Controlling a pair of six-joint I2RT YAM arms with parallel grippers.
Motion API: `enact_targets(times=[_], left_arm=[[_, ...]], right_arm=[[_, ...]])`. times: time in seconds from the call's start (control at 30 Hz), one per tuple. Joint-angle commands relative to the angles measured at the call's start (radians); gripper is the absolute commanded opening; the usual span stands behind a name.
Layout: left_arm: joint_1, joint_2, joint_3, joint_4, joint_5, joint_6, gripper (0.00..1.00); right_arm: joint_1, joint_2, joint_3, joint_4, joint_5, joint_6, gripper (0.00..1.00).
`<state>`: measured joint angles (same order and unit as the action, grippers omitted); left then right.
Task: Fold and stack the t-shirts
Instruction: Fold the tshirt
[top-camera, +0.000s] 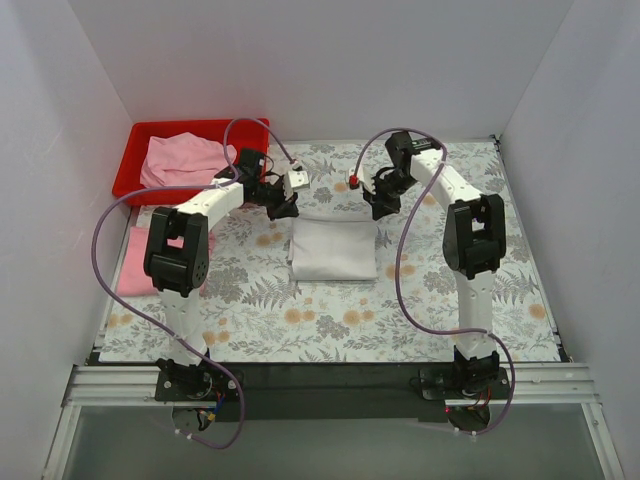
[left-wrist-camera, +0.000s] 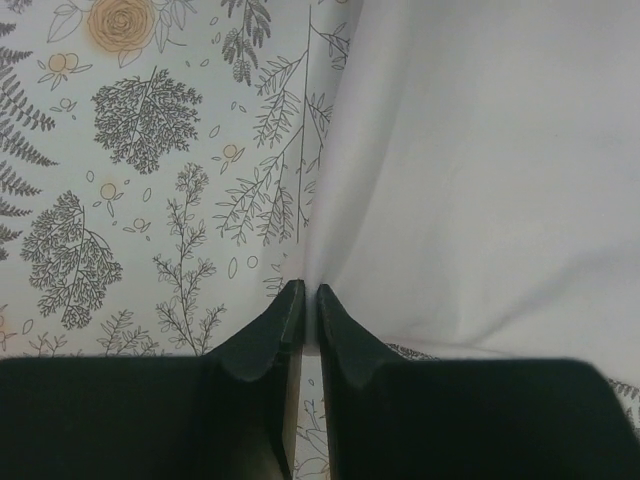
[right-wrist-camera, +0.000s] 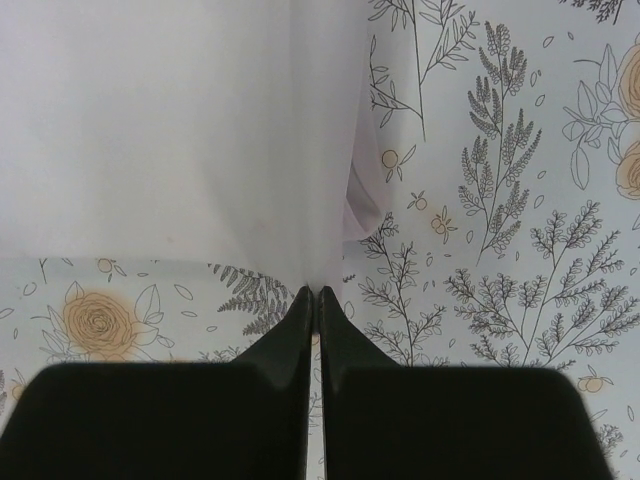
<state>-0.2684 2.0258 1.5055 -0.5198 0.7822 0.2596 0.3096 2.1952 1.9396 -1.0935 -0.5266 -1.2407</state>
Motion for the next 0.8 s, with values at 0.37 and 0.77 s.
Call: enact_targets(times=[0.37, 0.77], left_arm=[[0.086, -0.198, -0.049, 0.179, -0.035, -0.667, 0.42], [0.029, -0.464, -0.487, 0.176, -0.011, -1.066, 0.54]], right_arm=[[-0.050, -0.098, 0.132, 0.053, -0.061, 0.435, 0.62], [0.000, -0.443, -0.517, 0.363, -0.334, 0.863, 0.53]])
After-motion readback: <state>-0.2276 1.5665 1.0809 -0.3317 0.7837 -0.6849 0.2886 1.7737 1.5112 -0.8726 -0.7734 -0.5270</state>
